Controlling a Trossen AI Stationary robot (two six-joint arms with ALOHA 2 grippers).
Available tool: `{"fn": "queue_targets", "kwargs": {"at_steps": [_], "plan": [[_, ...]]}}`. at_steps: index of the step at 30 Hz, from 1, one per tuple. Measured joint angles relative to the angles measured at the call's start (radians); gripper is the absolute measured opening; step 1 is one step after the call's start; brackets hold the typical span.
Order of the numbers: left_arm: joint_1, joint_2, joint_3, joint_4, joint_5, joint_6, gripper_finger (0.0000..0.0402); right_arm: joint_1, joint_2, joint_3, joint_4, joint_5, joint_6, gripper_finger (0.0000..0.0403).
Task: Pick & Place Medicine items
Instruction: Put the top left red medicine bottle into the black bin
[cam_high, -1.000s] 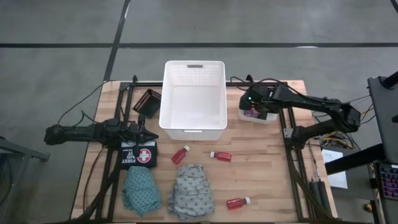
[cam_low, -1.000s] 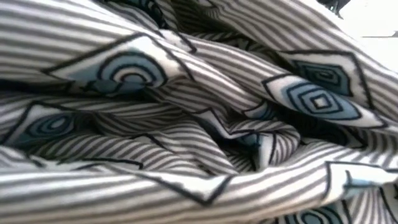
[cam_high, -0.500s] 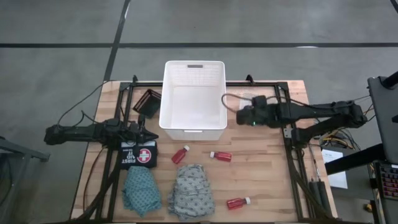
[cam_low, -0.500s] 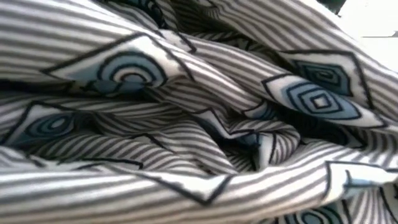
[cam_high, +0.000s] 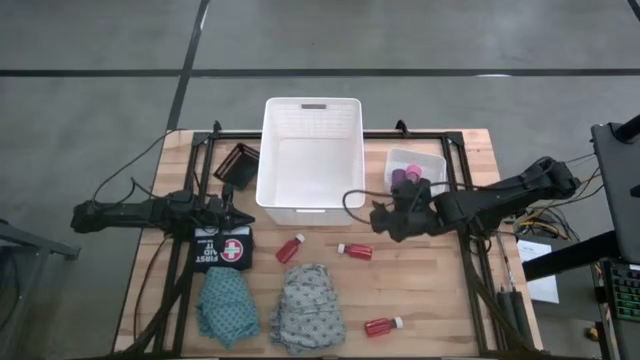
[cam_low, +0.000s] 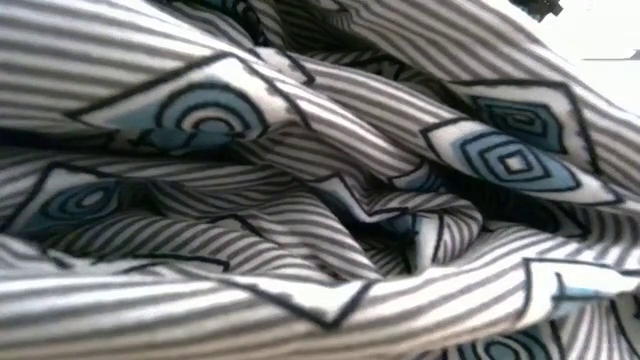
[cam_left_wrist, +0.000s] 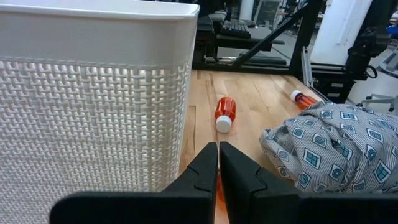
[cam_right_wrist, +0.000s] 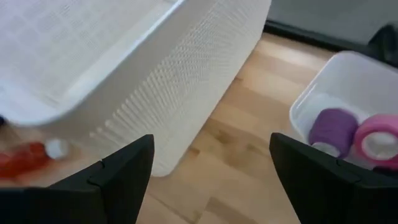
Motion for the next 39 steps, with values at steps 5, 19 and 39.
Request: {"fn": "queue_targets", "kwargs": {"at_steps": [5,19,39], "plan": [[0.000,0.000,0.000,0.000,0.000,0.000,0.0021,0.028,0.032,0.005,0.041,0.083,-0.090,0.0303],[0.000,0.000,0.000,0.000,0.000,0.000,0.0021,0.173,0.036,0.017,0.176,0.070,-0.257,0.0318],[0.000,0.000,0.000,0.000,0.000,0.000,0.0021,0.440,0.033,-0.030,0.286,0.334,-0.375,0.0325]]}}
